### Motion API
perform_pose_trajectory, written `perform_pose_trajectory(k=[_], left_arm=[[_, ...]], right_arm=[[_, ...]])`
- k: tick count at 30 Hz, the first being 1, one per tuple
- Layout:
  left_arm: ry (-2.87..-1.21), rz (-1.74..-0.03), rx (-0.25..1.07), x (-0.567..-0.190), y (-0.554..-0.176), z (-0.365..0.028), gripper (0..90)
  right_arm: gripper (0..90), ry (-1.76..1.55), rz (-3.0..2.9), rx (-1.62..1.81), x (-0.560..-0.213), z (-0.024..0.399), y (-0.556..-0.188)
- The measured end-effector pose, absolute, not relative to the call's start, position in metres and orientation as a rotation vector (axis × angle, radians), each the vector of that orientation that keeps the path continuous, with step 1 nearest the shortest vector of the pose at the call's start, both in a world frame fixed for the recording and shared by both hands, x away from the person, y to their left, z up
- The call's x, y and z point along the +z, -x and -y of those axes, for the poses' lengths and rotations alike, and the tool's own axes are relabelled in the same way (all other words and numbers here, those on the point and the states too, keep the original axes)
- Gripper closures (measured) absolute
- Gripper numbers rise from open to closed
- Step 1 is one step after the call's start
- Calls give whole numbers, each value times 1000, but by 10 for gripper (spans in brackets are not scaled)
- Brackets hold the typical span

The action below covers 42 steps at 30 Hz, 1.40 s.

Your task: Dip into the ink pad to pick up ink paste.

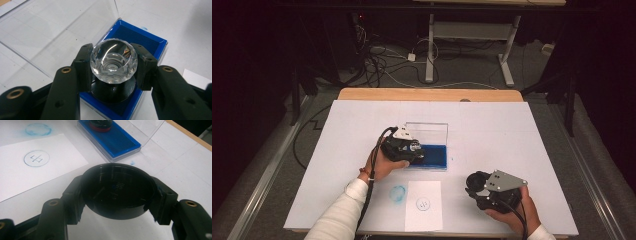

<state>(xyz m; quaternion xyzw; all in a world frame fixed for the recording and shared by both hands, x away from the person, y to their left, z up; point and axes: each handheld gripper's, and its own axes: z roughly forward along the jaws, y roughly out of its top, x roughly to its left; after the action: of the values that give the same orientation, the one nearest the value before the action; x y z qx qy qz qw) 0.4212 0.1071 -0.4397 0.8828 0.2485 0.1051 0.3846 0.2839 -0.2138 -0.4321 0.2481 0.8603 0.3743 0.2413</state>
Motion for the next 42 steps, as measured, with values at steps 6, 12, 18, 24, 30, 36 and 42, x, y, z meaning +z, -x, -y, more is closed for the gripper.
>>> perform_pose_trajectory(k=[6, 12, 18, 24, 30, 36, 42], left_arm=[[-2257, -639, 271, -439, -422, -105, 540], [-2272, -644, 257, -433, -422, -101, 541], [-2256, -618, 275, -414, -423, -98, 541], [-2234, -571, 292, -389, -420, -93, 541], [-2221, -533, 294, -376, -417, -86, 541], [-2236, -514, 295, -377, -416, -78, 541], [-2274, -512, 273, -394, -418, -69, 541]], right_arm=[[385, -684, -2346, 1027, -431, 215, -283], [385, -682, -2342, 1028, -430, 216, -282], [385, -688, -2337, 1030, -429, 218, -283], [385, -690, -2330, 1034, -428, 219, -283], [385, -688, -2329, 1035, -427, 220, -283], [385, -693, -2330, 1031, -428, 219, -283], [385, -692, -2336, 1026, -429, 219, -284]])
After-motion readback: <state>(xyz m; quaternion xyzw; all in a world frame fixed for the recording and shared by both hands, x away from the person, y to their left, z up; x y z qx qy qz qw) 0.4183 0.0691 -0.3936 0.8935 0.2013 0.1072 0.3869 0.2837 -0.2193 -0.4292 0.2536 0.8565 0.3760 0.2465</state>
